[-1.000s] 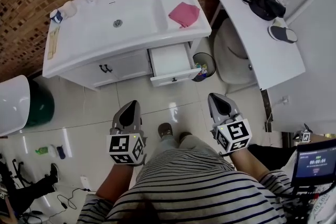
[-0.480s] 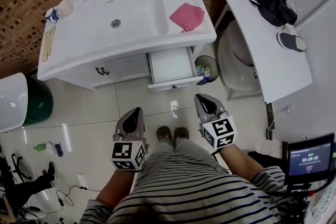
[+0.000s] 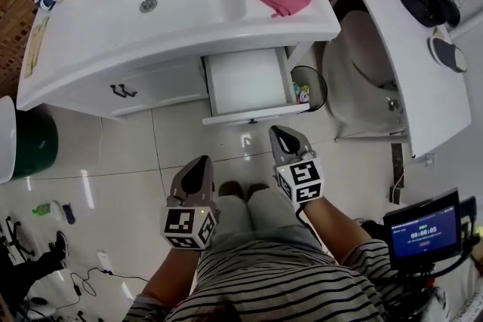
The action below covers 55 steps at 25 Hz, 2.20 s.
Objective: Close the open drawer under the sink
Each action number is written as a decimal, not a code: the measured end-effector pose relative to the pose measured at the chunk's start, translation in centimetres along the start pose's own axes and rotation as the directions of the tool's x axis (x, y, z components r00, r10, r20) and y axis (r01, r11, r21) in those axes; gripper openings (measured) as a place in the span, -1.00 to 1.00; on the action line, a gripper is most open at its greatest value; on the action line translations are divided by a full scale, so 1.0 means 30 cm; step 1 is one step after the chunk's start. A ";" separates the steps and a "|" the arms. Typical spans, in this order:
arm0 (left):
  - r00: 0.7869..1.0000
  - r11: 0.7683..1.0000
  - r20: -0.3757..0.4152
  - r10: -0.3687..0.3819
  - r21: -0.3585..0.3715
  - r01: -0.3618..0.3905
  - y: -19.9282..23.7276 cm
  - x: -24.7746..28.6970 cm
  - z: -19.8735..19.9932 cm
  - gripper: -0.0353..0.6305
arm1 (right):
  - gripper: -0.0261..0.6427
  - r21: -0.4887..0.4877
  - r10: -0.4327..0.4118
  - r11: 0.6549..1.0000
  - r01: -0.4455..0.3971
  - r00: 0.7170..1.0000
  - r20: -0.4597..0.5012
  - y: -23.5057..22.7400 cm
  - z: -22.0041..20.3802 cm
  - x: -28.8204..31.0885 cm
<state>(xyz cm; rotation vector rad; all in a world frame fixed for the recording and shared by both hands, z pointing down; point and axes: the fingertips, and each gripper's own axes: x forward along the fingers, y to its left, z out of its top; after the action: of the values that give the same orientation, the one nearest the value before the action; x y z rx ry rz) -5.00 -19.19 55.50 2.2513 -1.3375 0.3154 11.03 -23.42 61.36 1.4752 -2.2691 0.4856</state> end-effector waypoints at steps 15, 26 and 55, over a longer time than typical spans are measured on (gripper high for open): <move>0.998 1.000 -0.053 -0.030 -0.007 0.029 0.002 0.145 -0.164 -0.86 | -0.92 -0.005 -0.067 0.998 0.067 0.997 -0.023 -0.063 -0.134 0.199; 0.998 0.999 -0.055 -0.041 -0.019 0.040 -0.001 0.139 -0.121 -0.86 | -0.92 -0.019 -0.078 0.997 0.078 0.997 -0.008 -0.072 -0.082 0.219; 0.997 0.996 -0.070 0.036 -0.082 -0.042 0.075 0.097 -0.085 -0.86 | -0.92 0.013 -0.148 0.989 0.148 0.989 -0.006 -0.165 0.057 0.395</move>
<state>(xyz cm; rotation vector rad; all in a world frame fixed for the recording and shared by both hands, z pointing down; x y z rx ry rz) -5.38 -20.93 59.59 2.1289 -1.3357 0.3401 10.96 -35.43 66.16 1.6323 -2.1363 0.4599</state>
